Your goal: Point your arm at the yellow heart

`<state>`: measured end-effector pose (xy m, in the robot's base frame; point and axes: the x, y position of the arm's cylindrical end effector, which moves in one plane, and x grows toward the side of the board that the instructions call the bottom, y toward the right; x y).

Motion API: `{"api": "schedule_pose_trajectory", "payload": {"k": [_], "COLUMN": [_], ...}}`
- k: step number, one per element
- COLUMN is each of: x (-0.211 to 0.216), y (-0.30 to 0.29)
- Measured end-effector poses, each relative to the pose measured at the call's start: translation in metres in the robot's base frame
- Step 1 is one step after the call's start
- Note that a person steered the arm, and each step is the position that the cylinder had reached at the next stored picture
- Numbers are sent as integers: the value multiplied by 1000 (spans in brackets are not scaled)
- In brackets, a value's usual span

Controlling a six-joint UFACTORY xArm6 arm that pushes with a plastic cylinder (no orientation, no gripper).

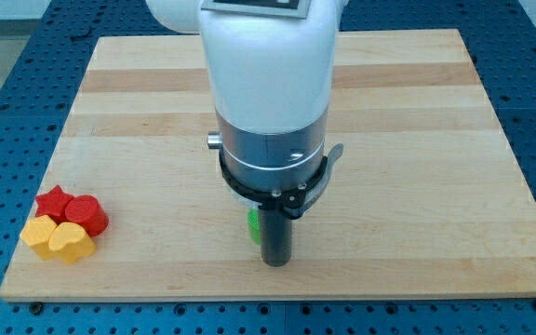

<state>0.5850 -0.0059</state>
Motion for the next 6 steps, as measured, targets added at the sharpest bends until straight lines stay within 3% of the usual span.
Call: {"api": "schedule_pose_trajectory", "payload": {"k": [3,6], "x": [2,33], "y": [-1,-113]}}
